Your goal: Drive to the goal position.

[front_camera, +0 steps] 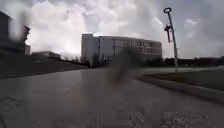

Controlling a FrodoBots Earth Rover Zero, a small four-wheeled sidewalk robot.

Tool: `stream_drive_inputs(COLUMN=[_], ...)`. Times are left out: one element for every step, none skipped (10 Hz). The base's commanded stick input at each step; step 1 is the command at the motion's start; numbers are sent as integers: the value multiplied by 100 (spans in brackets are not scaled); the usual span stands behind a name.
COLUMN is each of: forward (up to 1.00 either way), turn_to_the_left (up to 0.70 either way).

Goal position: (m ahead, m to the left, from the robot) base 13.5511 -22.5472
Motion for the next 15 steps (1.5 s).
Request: stream_drive_inputs(forward=[70,70,70,70,70,70,70,70,70,70,70,70,70,70,70], turn_to_the_left=[0,0,0,0,0,0,0,0,0,0,0,0,0,0,0])
